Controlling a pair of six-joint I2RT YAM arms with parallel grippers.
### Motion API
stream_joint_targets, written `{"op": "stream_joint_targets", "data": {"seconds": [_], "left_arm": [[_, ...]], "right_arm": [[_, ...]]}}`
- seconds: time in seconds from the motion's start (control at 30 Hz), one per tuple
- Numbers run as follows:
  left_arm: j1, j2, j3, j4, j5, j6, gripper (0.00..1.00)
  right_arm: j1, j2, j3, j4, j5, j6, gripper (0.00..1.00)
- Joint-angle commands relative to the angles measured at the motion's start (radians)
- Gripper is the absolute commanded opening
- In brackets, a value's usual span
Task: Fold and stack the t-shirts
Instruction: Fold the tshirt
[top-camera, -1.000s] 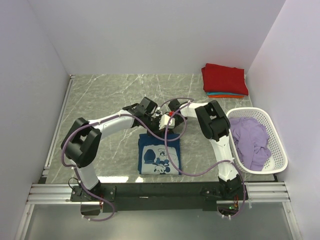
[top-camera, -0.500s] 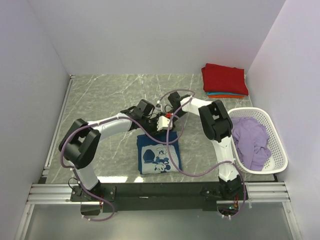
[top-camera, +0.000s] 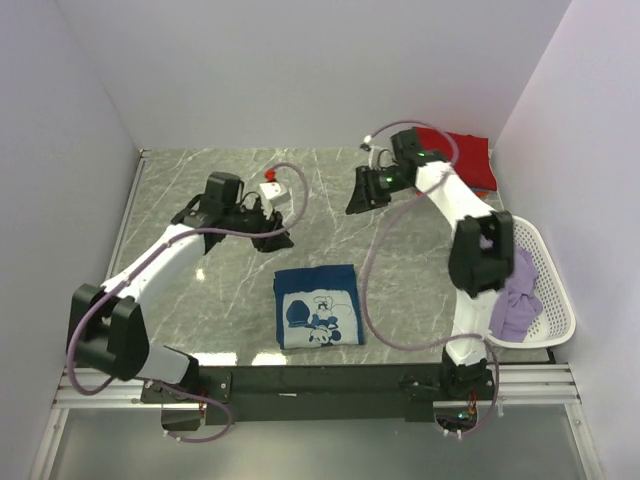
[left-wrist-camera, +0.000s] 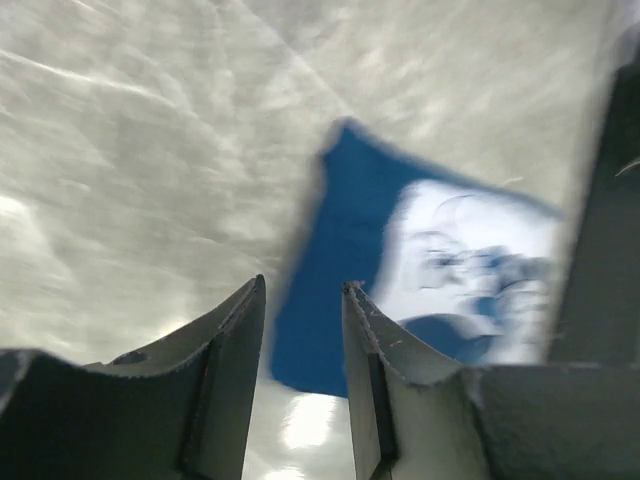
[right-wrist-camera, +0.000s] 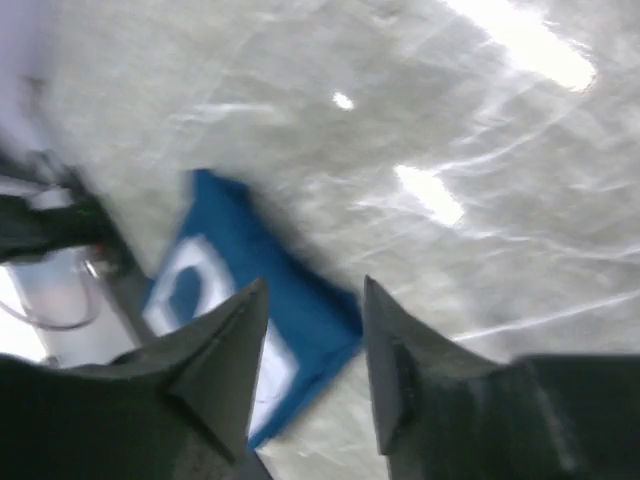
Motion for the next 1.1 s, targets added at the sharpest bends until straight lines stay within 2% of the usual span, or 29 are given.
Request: {"op": "stream_joint_targets", "data": {"seconds": [0.0, 0.03, 0.1, 0.13, 0.2, 0.3, 0.43, 0.6, 0.7, 0.8, 0.87, 0.9, 0.93, 1.07], "left_arm": [[0.001, -0.049, -0.168, 0.137, 0.212, -0.482, 0.41], [0.001, -0.060, -0.208, 0.286, 0.250, -0.567, 0.42], [0.001, -0.043, -0.294, 0.413, 0.266, -0.759, 0.42], [0.001, -0.026, -0.308, 0.491, 0.268, -0.793, 0.42], [0.001, 0.039, -0.316, 0.528, 0.263, -0.847, 0.41], [0.001, 0.139, -0.296, 0.548, 0.223, -0.870, 0.39], [0.022, 0.284, -0.250, 0.527, 0.176, -0.872, 0.35], [0.130, 0.533, -0.091, 0.381, 0.111, -0.709, 0.29], [0.179, 0.583, 0.002, 0.346, 0.120, -0.681, 0.28], [0.196, 0.524, 0.054, 0.322, 0.154, -0.652, 0.29], [0.197, 0.454, 0.042, 0.302, 0.177, -0.616, 0.31], [0.197, 0.371, 0.028, 0.297, 0.179, -0.609, 0.31], [0.197, 0.323, 0.007, 0.308, 0.188, -0.611, 0.34], [0.132, 0.097, -0.168, 0.344, 0.232, -0.684, 0.39]], "right_arm": [[0.042, -0.195, -0.212, 0.064, -0.191, 0.116, 0.46], [0.056, -0.218, -0.331, 0.109, -0.264, 0.157, 0.38], [0.110, -0.255, -0.434, 0.243, -0.301, 0.258, 0.32], [0.131, -0.264, -0.503, 0.284, -0.295, 0.275, 0.30], [0.194, -0.246, -0.534, 0.335, -0.269, 0.280, 0.29], [0.225, -0.126, -0.492, 0.314, -0.250, 0.271, 0.26], [0.168, 0.031, -0.404, 0.320, -0.167, 0.287, 0.25], [0.066, 0.130, -0.360, 0.363, -0.038, 0.326, 0.25], [0.035, 0.164, -0.262, 0.322, -0.001, 0.283, 0.25], [0.023, 0.124, -0.189, 0.291, -0.024, 0.269, 0.30], [0.021, 0.035, -0.198, 0.295, -0.090, 0.280, 0.40], [0.023, -0.003, -0.218, 0.306, -0.108, 0.286, 0.44], [0.021, -0.043, -0.282, 0.338, -0.146, 0.298, 0.50], [0.058, -0.239, -0.496, 0.417, -0.239, 0.366, 0.55]]}}
